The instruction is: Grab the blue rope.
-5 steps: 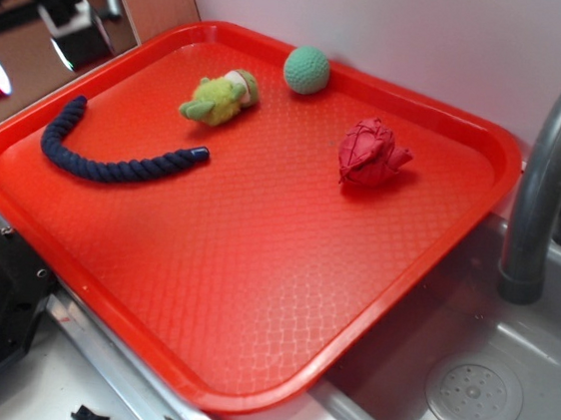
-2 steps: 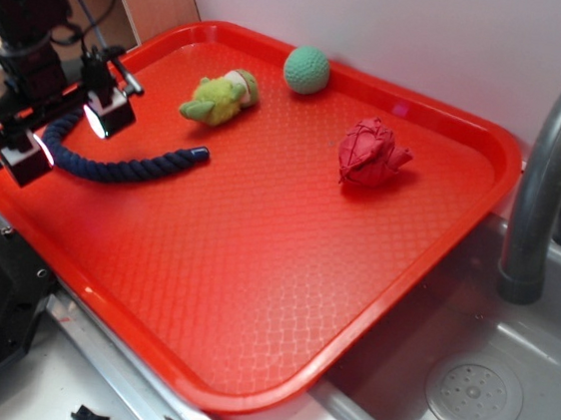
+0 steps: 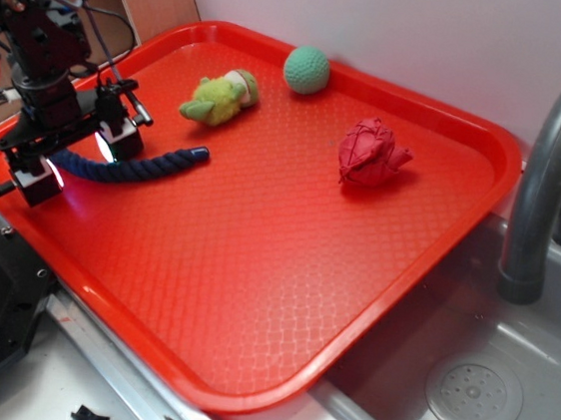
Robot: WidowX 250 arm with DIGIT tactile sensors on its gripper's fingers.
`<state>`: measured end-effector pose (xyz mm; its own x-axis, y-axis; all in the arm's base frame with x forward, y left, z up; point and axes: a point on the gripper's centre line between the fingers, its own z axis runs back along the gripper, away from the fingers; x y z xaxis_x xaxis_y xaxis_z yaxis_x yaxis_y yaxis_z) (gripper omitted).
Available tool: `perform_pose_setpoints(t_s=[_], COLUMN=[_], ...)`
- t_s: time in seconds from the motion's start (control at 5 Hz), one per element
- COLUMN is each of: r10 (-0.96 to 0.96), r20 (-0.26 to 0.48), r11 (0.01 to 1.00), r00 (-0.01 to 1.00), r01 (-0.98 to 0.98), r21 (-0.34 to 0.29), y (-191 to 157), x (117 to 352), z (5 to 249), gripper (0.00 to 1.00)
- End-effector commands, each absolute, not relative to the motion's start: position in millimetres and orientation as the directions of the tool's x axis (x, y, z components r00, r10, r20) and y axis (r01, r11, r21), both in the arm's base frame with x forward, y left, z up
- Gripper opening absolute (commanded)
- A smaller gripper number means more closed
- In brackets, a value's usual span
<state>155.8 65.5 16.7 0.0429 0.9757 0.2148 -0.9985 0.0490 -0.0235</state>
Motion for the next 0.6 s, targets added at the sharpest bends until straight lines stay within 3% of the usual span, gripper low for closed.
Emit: perform_pose_setpoints(t_s=[0.0,0.2,0.4], r10=[0.968,0.955,0.951], r20=[0.249,0.294,0.305], r11=[0.049,0.066,0.065], r00=[0.037,0.043,0.037], r01=[-0.998,-0.995,-0.995], r21=[-0.043,-0.071,-0.08], y=[72.0,69.6,69.5], x=[149.9,148.7,148.5], z=[17.6,14.7,13.2], gripper=[1.0,0.0,0.0])
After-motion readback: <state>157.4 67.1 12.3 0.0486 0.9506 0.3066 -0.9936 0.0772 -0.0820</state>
